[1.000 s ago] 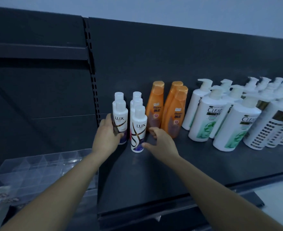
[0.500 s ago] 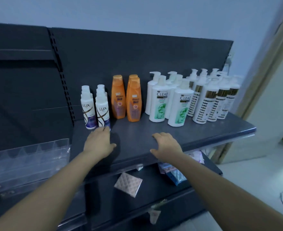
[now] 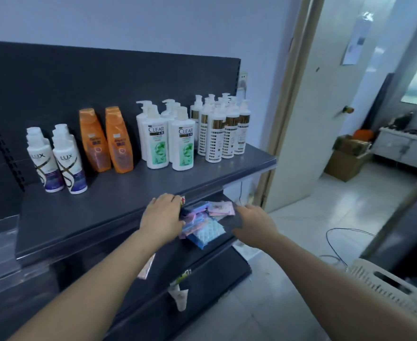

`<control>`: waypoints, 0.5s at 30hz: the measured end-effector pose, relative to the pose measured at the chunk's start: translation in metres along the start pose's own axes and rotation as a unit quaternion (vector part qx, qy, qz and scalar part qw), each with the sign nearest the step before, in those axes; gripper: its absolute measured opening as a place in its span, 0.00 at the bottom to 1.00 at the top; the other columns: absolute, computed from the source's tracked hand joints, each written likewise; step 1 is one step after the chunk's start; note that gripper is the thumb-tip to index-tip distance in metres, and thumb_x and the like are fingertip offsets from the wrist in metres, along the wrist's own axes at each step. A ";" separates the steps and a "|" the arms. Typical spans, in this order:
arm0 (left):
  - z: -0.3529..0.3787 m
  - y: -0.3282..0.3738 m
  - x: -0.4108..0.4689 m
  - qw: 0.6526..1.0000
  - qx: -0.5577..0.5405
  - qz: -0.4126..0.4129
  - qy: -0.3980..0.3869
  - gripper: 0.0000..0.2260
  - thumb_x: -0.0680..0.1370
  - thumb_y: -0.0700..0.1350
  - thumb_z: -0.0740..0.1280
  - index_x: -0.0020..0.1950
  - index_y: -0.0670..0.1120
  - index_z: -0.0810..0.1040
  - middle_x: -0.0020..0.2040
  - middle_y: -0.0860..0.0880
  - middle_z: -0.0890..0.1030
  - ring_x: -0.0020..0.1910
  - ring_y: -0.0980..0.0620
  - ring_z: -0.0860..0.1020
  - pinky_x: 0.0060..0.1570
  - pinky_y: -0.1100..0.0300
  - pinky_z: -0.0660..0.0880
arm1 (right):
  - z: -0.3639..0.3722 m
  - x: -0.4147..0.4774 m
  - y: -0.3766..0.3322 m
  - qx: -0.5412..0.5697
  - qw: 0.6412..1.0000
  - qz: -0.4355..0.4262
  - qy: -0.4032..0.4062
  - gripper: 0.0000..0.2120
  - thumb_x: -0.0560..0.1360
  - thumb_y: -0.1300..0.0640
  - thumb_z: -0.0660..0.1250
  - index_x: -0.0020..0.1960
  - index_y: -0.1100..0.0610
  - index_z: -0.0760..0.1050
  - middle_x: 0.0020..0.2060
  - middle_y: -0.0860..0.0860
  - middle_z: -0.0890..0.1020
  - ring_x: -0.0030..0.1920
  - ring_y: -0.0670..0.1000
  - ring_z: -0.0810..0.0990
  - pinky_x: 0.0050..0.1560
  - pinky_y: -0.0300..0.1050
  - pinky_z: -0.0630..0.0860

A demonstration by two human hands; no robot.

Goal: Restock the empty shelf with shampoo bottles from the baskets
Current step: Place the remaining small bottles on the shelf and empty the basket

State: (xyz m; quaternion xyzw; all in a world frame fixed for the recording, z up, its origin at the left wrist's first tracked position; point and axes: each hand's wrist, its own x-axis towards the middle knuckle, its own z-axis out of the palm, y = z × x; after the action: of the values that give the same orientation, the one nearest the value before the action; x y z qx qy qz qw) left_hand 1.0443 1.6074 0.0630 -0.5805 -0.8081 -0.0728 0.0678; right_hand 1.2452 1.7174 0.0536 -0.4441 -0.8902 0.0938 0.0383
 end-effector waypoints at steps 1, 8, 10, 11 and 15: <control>0.002 0.011 0.004 1.000 0.000 0.017 0.000 0.21 0.77 0.53 0.65 0.65 0.45 0.69 0.65 0.46 0.72 0.67 0.46 0.68 0.65 0.54 0.64 | -0.002 -0.006 0.010 0.001 1.000 0.017 0.001 0.23 0.74 0.50 0.65 0.66 0.55 0.70 0.61 0.55 0.76 0.63 0.59 0.74 0.60 0.50 0.72; 0.019 0.090 0.033 0.988 -0.024 0.150 -0.009 0.23 0.76 0.54 0.67 0.67 0.45 0.69 0.65 0.47 0.73 0.67 0.47 0.69 0.65 0.55 0.65 | -0.014 -0.054 0.071 -0.004 0.989 0.148 0.014 0.27 0.77 0.47 0.66 0.73 0.56 0.65 0.67 0.55 0.72 0.69 0.58 0.68 0.65 0.51 0.70; 0.024 0.115 0.038 0.982 -0.028 0.186 -0.010 0.22 0.75 0.54 0.68 0.65 0.45 0.71 0.64 0.47 0.74 0.65 0.46 0.70 0.63 0.55 0.66 | -0.016 -0.070 0.087 -0.002 0.982 0.188 0.016 0.28 0.77 0.48 0.66 0.74 0.55 0.64 0.68 0.55 0.71 0.70 0.58 0.67 0.65 0.51 0.69; 0.026 0.128 0.039 0.978 -0.028 0.205 -0.009 0.21 0.75 0.53 0.67 0.64 0.45 0.71 0.63 0.47 0.75 0.64 0.46 0.71 0.62 0.55 0.66 | -0.017 -0.079 0.095 -0.003 0.978 0.206 0.016 0.29 0.77 0.48 0.66 0.74 0.55 0.64 0.68 0.55 0.71 0.70 0.58 0.67 0.66 0.51 0.69; 0.032 0.180 0.035 0.959 -0.025 0.282 -0.012 0.16 0.77 0.53 0.66 0.60 0.45 0.71 0.61 0.46 0.75 0.61 0.46 0.72 0.58 0.55 0.66 | -0.018 -0.119 0.124 -0.002 0.960 0.279 0.022 0.28 0.76 0.48 0.66 0.73 0.54 0.64 0.68 0.54 0.71 0.70 0.57 0.67 0.66 0.51 0.69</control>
State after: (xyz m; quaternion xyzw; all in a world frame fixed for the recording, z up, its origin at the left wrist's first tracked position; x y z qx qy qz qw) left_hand 1.2030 1.7029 0.0454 -0.7871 -0.6104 -0.0640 0.0612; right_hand 1.4164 1.6981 0.0486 -0.6770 -0.7300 0.0890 0.0296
